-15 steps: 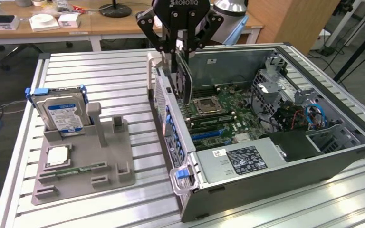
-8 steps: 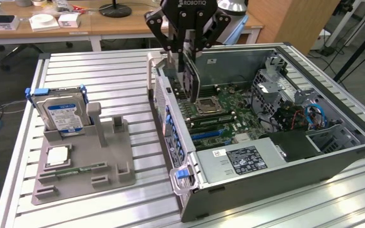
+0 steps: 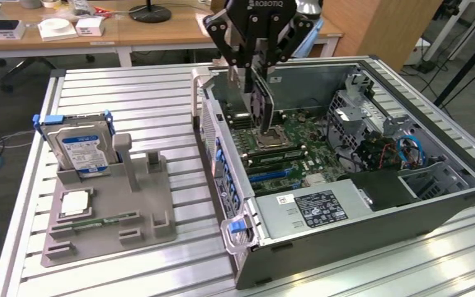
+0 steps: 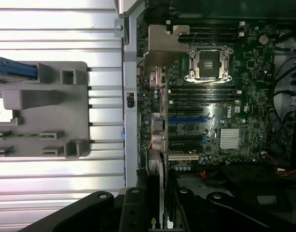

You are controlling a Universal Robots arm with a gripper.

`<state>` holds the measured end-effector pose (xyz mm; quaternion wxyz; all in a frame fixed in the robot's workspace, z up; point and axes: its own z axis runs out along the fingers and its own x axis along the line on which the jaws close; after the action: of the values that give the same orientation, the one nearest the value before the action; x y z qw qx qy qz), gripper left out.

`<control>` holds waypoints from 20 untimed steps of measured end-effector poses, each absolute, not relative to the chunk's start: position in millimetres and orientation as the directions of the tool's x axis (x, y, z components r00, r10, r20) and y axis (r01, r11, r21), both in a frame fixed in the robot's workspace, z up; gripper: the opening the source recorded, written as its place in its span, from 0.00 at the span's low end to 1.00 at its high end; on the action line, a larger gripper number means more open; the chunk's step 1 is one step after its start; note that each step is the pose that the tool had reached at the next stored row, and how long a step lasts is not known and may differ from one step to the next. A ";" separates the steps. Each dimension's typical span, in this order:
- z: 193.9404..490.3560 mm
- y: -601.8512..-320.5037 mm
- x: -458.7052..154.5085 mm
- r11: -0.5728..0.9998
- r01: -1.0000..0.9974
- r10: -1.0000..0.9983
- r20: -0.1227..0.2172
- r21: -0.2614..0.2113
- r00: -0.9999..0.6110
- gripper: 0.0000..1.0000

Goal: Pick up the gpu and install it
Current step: 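Pick up the gpu and move the gpu toward the slot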

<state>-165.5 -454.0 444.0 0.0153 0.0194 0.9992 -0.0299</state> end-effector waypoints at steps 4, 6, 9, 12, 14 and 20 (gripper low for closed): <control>444.0 -453.9 -156.3 0.997 0.040 0.038 -0.032 -0.059 -0.999 0.26; 444.0 -453.9 -151.9 0.997 0.040 0.038 -0.032 -0.059 -0.999 0.26; 444.0 -453.9 -144.9 0.997 0.040 0.038 -0.032 -0.059 -0.999 0.26; 444.0 -453.9 -137.6 0.997 0.040 0.038 -0.032 -0.059 -0.999 0.26; 444.0 -453.9 -131.8 0.997 0.040 0.038 -0.032 -0.059 -0.999 0.26; 444.0 -453.8 -113.2 0.997 0.040 0.038 -0.032 -0.059 -0.999 0.26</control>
<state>-113.2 -453.8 444.0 0.0152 0.0194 0.9992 -0.0299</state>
